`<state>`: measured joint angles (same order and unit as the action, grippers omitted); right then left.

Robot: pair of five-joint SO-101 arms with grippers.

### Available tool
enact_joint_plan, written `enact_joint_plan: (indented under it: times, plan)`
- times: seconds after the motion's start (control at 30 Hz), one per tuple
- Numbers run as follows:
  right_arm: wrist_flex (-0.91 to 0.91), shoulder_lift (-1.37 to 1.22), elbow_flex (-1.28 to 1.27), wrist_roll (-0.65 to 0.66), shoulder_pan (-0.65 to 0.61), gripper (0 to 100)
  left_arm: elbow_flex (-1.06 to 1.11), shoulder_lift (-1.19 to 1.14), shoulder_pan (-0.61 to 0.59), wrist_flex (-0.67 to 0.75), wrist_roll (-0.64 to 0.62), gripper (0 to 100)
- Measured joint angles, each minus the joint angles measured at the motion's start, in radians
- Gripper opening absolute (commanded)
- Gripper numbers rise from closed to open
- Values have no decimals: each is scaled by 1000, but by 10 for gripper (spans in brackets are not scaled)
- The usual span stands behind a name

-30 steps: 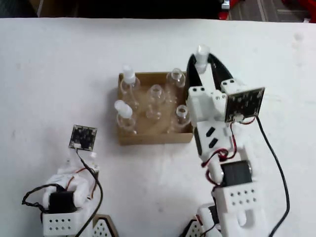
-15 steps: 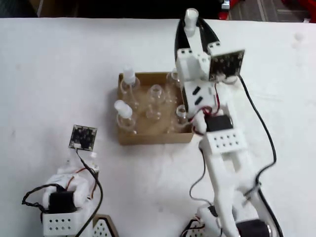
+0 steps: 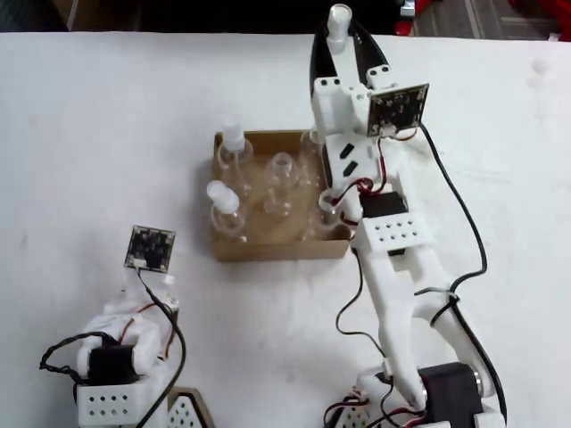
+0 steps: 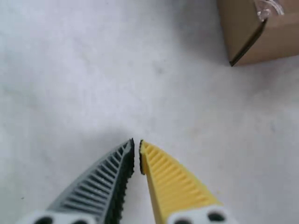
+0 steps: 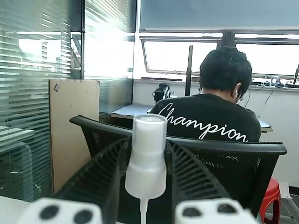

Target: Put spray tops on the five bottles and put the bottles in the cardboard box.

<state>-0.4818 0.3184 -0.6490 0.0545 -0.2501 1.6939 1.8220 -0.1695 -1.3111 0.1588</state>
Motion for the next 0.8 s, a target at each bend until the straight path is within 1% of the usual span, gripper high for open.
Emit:
enact_joint_plan:
  times: [0.17,0.53,0.8]
  plan:
    - [0,32,-41,0,-34,15,0,0,0,0,0,25]
    - [0,35,-57,0,0,15,0,0,0,0,0,25]
    - [-2,35,-132,0,-2,15,0,0,0,0,0,25]
